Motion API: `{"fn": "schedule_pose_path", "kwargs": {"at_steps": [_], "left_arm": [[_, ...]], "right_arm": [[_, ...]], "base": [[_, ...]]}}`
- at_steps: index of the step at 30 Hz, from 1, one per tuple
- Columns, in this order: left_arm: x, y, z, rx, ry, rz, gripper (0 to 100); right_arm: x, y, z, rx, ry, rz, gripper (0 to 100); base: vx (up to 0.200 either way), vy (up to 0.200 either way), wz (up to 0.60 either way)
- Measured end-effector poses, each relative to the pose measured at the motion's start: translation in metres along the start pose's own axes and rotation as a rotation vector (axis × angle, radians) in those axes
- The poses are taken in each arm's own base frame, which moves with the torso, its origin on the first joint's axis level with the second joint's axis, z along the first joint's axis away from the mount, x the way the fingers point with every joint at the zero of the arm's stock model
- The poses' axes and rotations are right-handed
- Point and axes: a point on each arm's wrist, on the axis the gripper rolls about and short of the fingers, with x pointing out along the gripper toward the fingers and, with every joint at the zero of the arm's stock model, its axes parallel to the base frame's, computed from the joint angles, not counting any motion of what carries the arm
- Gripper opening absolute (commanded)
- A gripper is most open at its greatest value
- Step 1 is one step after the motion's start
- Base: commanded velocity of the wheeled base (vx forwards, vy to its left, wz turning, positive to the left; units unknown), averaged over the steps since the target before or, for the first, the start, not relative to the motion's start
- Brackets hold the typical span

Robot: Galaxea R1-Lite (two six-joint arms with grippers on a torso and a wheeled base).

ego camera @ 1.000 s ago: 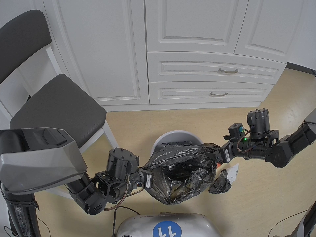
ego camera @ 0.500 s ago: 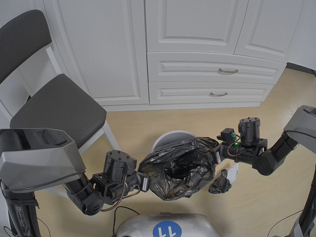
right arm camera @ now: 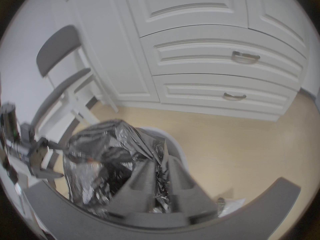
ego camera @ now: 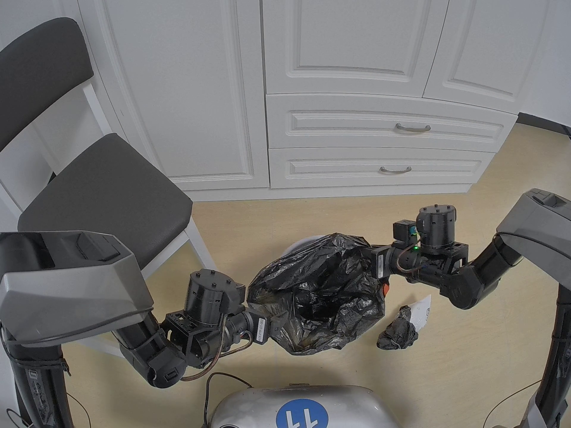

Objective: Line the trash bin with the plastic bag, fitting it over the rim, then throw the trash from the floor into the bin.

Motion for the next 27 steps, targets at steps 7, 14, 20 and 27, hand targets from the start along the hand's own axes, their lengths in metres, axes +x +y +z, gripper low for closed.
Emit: {"fn": "schedule_pose_path", "kwargs": {"at_steps": [7, 14, 20, 27], "left_arm": [[0.003, 0.004, 0.006, -0.015, -0.042, 0.011, 100], [0.013, 0.01, 0.015, -0.038, -0.116, 0.042, 100], [0.02, 0.011, 0.014, -0.044, -0.141, 0.061, 100], [0.02, 0.012, 0.012, -0.043, -0.135, 0.063, 100]], "right_arm": [[0.035, 0.017, 0.012, 0.122, -0.119, -0.038, 0], [0.064, 0.017, 0.004, 0.145, -0.179, -0.062, 0], [0.073, 0.008, -0.002, 0.154, -0.182, -0.086, 0], [0.063, 0.009, 0.001, 0.151, -0.18, -0.086, 100]], "base": [[0.0, 0.0, 0.0], [0.0, 0.0, 0.0], [0.0, 0.0, 0.0], [0.0, 0.0, 0.0]]}}
